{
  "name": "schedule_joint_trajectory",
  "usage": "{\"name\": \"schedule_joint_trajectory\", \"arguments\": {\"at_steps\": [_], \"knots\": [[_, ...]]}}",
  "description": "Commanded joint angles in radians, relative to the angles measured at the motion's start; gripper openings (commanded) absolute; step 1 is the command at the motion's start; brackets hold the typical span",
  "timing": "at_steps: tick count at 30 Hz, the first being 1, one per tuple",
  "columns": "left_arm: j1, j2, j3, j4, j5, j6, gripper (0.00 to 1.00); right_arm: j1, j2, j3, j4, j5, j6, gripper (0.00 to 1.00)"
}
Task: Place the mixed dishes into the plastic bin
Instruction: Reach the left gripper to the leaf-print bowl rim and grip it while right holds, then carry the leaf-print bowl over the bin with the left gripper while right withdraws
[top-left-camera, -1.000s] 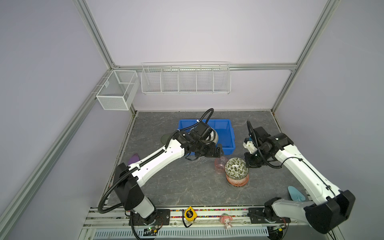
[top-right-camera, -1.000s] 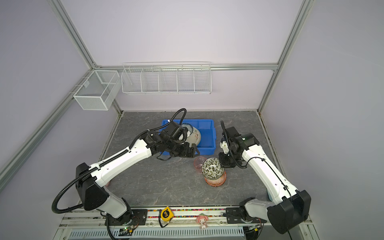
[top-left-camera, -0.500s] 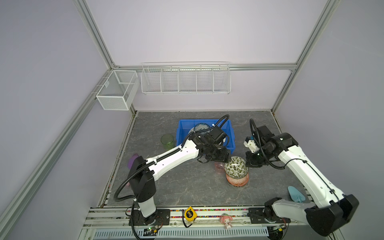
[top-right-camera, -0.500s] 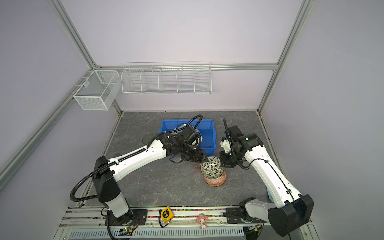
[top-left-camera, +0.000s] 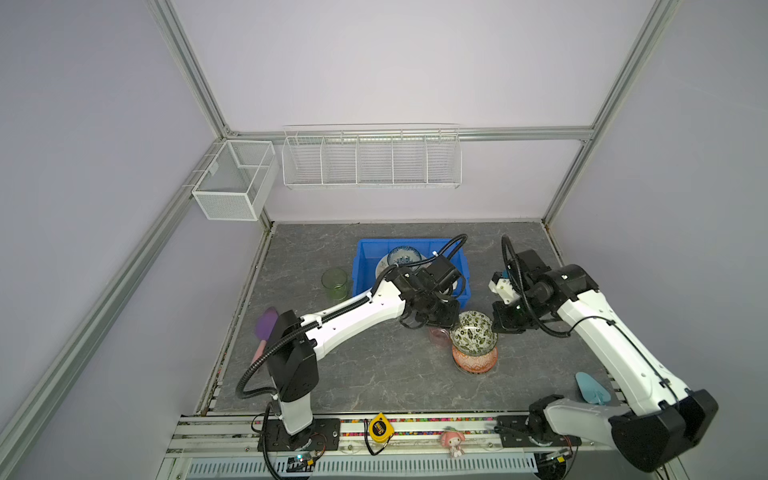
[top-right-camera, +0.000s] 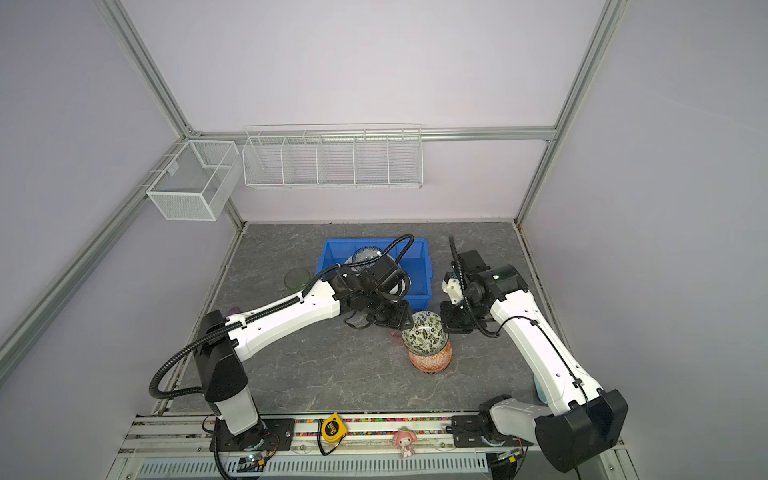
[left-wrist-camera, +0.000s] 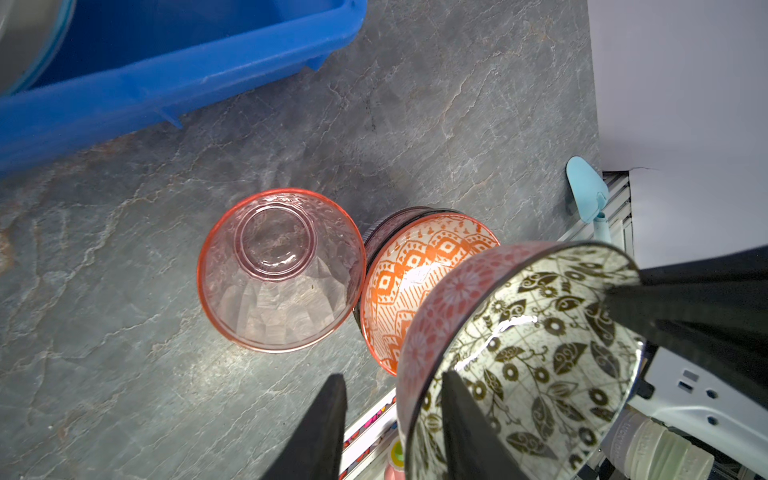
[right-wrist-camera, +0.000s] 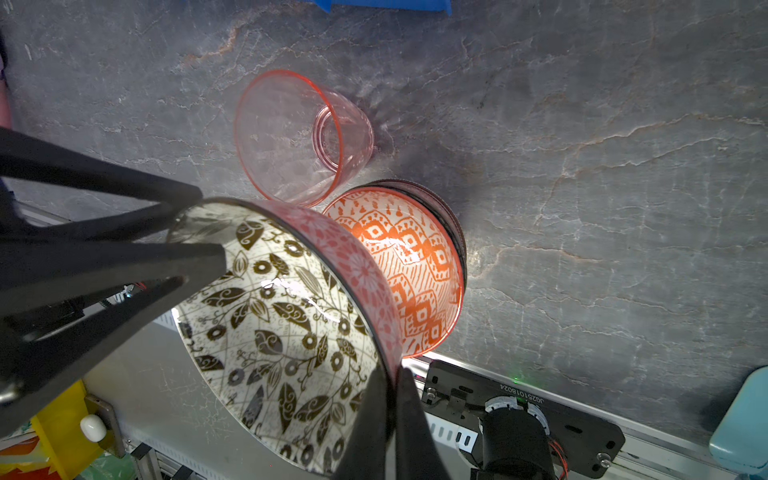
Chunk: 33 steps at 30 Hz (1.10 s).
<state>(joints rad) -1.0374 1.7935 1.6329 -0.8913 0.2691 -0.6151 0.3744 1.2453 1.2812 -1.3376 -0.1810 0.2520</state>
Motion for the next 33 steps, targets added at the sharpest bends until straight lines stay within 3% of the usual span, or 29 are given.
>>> {"name": "schedule_joint_trajectory", "arguments": {"at_steps": [1, 33], "knots": [[-0.007, 0.021, 0.033, -0.027, 0.001, 0.017, 0.36, -0.008, 0.006, 0.034, -0.002, -0.035, -0.026, 0.07], [-0.007, 0.044, 0.050, -0.040, 0.006, 0.029, 0.00, -0.015, 0.022, 0.057, 0.019, -0.050, -0.031, 0.09]]}}
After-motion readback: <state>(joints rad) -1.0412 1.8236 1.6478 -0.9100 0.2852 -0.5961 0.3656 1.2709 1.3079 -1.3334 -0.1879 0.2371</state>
